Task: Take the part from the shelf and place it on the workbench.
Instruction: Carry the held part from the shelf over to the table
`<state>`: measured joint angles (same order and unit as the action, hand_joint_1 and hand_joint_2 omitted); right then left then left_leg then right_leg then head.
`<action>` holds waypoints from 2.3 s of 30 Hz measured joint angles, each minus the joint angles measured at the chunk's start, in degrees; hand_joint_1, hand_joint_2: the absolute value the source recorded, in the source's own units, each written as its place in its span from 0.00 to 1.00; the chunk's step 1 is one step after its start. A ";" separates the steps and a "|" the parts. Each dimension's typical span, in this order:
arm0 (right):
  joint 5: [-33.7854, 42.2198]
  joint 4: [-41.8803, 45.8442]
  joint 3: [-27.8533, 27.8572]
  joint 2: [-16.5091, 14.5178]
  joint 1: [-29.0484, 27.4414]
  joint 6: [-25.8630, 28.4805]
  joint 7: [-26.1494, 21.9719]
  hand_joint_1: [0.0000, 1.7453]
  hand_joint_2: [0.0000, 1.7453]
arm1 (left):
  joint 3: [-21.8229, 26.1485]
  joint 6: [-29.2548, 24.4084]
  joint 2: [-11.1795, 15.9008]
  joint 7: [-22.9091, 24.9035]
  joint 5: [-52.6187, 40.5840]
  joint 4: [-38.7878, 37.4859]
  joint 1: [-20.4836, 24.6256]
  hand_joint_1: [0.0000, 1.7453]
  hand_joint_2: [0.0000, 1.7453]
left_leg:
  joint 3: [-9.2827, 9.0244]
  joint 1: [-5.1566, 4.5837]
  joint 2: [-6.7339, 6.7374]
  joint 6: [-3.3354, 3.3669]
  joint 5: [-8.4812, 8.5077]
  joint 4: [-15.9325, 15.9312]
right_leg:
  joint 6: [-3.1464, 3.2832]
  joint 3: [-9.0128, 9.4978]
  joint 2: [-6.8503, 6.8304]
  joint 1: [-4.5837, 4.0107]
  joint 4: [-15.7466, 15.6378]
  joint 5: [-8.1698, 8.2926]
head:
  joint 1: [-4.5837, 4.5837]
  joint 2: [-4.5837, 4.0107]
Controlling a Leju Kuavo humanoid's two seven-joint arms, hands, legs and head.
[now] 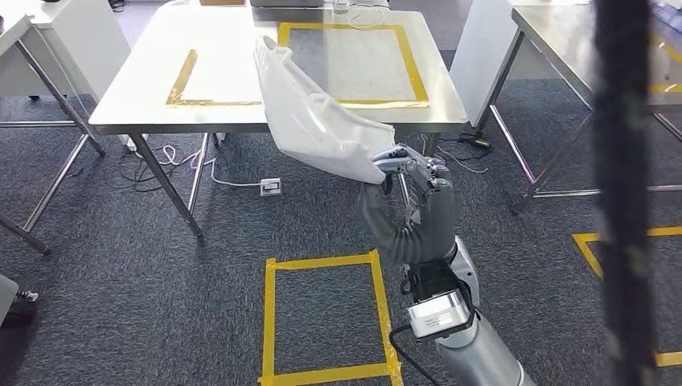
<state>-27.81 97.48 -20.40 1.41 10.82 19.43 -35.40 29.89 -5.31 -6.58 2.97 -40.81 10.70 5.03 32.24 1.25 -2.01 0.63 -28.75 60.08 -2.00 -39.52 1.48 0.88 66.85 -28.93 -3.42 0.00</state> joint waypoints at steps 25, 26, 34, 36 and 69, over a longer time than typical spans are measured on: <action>0.42 -2.27 -0.28 -0.24 0.97 2.29 0.53 1.00 1.00 | 0.60 0.01 0.33 0.47 -0.20 -0.08 0.12 0.00 1.00 | 2.66 -0.40 1.93 -1.87 1.67 0.47 | 2.09 6.72 -1.01 -0.44 -7.49 0.91 | 0.39 0.00; 0.43 -2.29 -0.33 -0.25 0.91 2.33 0.55 1.00 1.00 | 0.61 0.04 0.33 0.48 -0.20 -0.10 0.07 0.00 1.00 | 2.68 -0.36 1.90 -1.32 1.63 0.50 | 1.85 6.77 -0.99 -0.41 -7.57 0.81 | 0.40 0.00; 0.47 -2.70 -0.64 -0.23 0.65 2.71 0.57 1.00 1.00 | 0.71 0.24 0.48 0.46 -0.36 -0.18 -0.06 0.00 1.00 | 1.24 -0.29 1.89 0.35 0.40 0.22 | 0.77 -3.17 -1.27 -0.26 9.09 -4.14 | 0.35 0.00; 0.46 -2.79 -0.70 -0.23 0.61 2.75 0.57 1.00 1.00 | 0.71 0.26 0.48 0.46 -0.50 -0.19 -0.06 0.00 1.00 | 0.34 -0.32 1.80 0.24 -0.20 0.21 | 1.28 -1.35 -1.29 -0.34 3.43 0.37 | 0.35 0.00; 1.88 -2.78 -1.27 1.30 -3.28 4.48 -0.13 1.00 1.00 | 0.75 0.44 0.44 -0.46 -2.45 -0.30 -1.30 0.00 1.00 | -3.98 -0.43 1.59 -0.29 -3.18 -0.91 | 1.93 0.66 -1.41 -0.87 -5.35 4.10 | 1.11 0.00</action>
<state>-25.93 94.70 -21.67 2.71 7.53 23.91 -35.53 30.64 -4.87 -6.14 2.50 -43.26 10.40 3.73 28.26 0.82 -0.43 0.35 -31.93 59.17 -0.07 -38.85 0.07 0.01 61.50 -24.83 -2.31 0.00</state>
